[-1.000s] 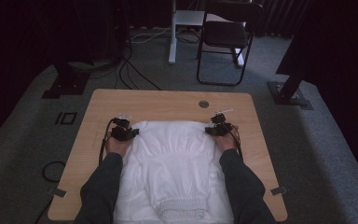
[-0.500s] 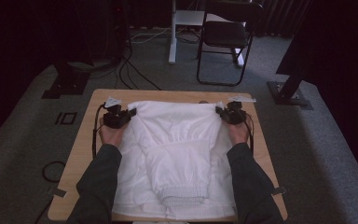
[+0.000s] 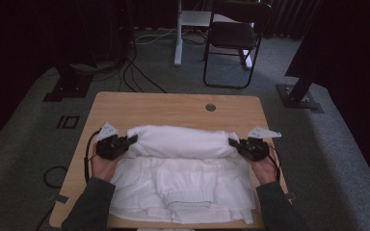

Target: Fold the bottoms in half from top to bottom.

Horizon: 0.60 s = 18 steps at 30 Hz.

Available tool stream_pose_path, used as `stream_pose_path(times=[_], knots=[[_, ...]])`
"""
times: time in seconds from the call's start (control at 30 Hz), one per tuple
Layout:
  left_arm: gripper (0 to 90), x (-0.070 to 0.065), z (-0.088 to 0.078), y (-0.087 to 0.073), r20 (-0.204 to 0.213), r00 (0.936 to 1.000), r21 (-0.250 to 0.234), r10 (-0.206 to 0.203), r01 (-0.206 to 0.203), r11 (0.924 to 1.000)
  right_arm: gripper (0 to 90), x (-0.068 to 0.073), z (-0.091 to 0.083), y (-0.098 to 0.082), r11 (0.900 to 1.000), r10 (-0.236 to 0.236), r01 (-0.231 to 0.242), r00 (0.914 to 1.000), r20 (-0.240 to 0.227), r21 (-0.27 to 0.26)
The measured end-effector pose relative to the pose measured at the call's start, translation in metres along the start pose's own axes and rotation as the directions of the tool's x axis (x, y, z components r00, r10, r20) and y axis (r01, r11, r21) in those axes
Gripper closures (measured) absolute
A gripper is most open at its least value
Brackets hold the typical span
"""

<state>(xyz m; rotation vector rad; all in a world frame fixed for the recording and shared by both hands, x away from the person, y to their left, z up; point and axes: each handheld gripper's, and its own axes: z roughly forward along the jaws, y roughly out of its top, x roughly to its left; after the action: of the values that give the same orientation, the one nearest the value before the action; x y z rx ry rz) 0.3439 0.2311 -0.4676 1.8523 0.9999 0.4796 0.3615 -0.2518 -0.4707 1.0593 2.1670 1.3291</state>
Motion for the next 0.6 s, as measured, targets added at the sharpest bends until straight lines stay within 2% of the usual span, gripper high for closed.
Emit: stream_pose_path(times=[0.07, 0.1, 0.13, 0.2, 0.3, 0.37, 0.43, 0.53, 0.6], knots=[[83.0, -0.009, -0.001, -0.018, 0.005, 0.9999, 0.061, 0.016, -0.016, 0.9980, 81.1, 0.008, -0.003, -0.017, 1.000, 0.005, -0.005, 0.9999, -0.016, 0.023], [82.9, -0.013, -0.001, -0.027, 0.002, 0.9996, 0.096, 0.028, -0.028, 0.9950, 81.0, 0.012, -0.003, -0.027, 0.999, 0.007, -0.006, 0.9997, -0.023, 0.045], [82.9, -0.017, 0.001, -0.037, 0.010, 0.9997, 0.134, 0.024, -0.025, 0.9907, 81.0, 0.015, -0.003, -0.036, 0.998, 0.019, -0.017, 0.9992, -0.035, 0.067], [82.7, -0.023, 0.007, -0.052, 0.001, 0.9983, 0.214, 0.059, -0.058, 0.9752, 80.8, 0.021, 0.002, -0.056, 0.992, 0.025, -0.020, 0.9987, -0.044, 0.125], [82.6, -0.028, 0.020, -0.066, -0.011, 0.9956, 0.287, 0.093, -0.085, 0.9541, 80.7, 0.026, 0.013, -0.079, 0.980, 0.054, -0.041, 0.9966, -0.062, 0.193], [82.6, -0.030, 0.027, -0.069, -0.021, 0.9948, 0.310, 0.100, -0.088, 0.9467, 80.7, 0.027, 0.020, -0.085, 0.973, 0.071, -0.056, 0.9958, -0.059, 0.225], [82.4, -0.032, 0.032, -0.069, -0.036, 0.9917, 0.310, 0.123, -0.106, 0.9449, 80.6, 0.027, 0.026, -0.084, 0.970, 0.066, -0.052, 0.9966, -0.050, 0.238], [82.4, -0.029, 0.036, -0.070, -0.049, 0.9924, 0.291, 0.113, -0.094, 0.9522, 80.4, 0.026, 0.033, -0.080, 0.968, 0.048, -0.039, 0.9984, -0.032, 0.246], [82.4, -0.024, 0.039, -0.069, -0.064, 0.9937, 0.275, 0.092, -0.071, 0.9587, 80.4, 0.023, 0.038, -0.077, 0.969, 0.051, -0.045, 0.9984, -0.022, 0.241]])
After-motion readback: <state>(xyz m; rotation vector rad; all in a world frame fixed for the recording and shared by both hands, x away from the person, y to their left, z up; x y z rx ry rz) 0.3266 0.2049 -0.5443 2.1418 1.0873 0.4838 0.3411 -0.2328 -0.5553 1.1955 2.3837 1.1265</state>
